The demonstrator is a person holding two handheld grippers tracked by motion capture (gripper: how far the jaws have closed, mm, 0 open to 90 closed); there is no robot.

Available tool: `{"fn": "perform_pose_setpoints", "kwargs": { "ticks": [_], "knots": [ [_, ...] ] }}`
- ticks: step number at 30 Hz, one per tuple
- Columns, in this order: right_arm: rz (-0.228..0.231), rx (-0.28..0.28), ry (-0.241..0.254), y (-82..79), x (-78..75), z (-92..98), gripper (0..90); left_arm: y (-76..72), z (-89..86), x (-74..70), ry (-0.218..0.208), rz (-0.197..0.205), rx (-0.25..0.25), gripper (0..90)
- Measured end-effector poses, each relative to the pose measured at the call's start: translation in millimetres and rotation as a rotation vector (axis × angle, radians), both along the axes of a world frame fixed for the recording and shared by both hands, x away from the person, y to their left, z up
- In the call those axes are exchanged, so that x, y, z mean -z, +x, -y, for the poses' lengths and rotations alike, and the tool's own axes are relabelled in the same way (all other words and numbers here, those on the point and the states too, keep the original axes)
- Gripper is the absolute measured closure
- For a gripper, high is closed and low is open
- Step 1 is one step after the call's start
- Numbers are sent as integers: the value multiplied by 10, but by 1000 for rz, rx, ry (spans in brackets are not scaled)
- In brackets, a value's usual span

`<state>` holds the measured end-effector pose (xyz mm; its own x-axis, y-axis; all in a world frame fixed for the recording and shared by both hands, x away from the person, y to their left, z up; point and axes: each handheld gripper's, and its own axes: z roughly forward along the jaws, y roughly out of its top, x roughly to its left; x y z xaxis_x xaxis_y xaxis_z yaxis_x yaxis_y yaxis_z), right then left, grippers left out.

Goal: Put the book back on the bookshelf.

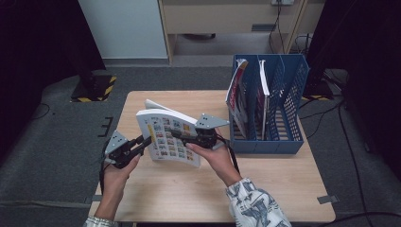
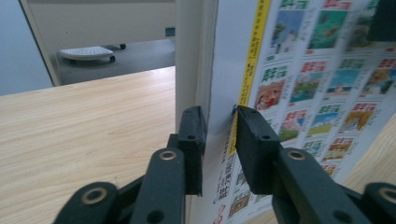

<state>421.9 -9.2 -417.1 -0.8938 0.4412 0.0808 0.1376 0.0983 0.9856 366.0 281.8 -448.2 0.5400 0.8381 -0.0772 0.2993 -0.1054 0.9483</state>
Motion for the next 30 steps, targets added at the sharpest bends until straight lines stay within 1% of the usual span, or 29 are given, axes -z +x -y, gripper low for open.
{"fn": "perform_pose_setpoints", "kwargs": {
  "ticks": [1, 3, 4, 5, 8, 10, 13, 16, 21, 23, 30],
  "knots": [
    [5, -2, 0, -3, -3, 1, 658, 1, -5, 3, -2, 0, -1, 691],
    [16, -7, -8, -14, -9, -1, 685, 5, -20, 9, -4, -4, -1, 679],
    [18, -9, -12, -20, -12, -2, 694, 7, -23, 15, 0, -5, -4, 659],
    [18, -12, -14, -24, -14, -2, 702, 13, -25, 24, 9, -4, -8, 621],
    [20, -9, -13, -27, -13, -3, 711, 25, -39, 71, 16, -8, -25, 494],
    [15, -8, -12, -24, -13, 0, 715, 38, -69, 114, 21, -26, -35, 417],
    [8, -6, -6, -21, -11, 1, 720, 40, -108, 182, 25, -49, -50, 392],
    [12, -6, -12, -27, -16, -1, 728, 43, -123, 226, 59, -61, -60, 361],
    [17, -2, -10, -33, -14, -4, 731, 62, -152, 267, 62, -77, -72, 353],
    [17, 0, -7, -32, -10, -4, 730, 74, -177, 300, 81, -89, -80, 351],
    [14, -1, 3, -42, 0, -3, 728, 86, -229, 320, 74, -101, -98, 348]
  ]
}}
